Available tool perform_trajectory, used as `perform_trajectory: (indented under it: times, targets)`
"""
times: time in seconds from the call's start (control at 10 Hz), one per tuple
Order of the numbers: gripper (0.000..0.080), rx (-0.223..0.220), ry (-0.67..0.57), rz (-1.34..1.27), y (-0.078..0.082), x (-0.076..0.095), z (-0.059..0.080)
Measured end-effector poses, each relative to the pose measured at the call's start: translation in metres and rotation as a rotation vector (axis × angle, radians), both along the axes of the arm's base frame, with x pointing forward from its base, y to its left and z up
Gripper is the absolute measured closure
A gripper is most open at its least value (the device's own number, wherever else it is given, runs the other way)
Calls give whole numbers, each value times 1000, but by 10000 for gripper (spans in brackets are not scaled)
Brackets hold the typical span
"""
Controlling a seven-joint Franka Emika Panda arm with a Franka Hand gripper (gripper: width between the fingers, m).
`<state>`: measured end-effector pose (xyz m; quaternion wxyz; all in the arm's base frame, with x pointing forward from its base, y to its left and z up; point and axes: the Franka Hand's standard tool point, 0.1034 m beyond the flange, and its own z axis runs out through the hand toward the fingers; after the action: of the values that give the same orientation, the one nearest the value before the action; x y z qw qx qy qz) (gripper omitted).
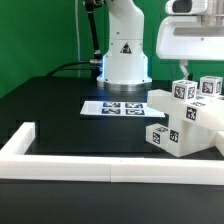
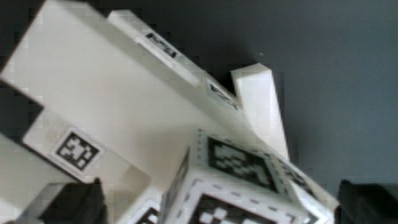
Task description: Assemble chair
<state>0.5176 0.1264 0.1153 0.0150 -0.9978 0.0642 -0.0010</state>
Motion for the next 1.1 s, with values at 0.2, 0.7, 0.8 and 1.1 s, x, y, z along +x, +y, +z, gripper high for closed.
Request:
perform_trajectory:
  times: [0.2, 0.7, 0.8, 1.1]
  targets:
    - [151, -1, -3, 127, 0, 0, 0]
    - [151, -4, -11, 417, -1, 0, 0]
    - [151, -5, -13, 481, -1, 0, 0]
    - [151, -6, -16, 596, -3, 0, 0]
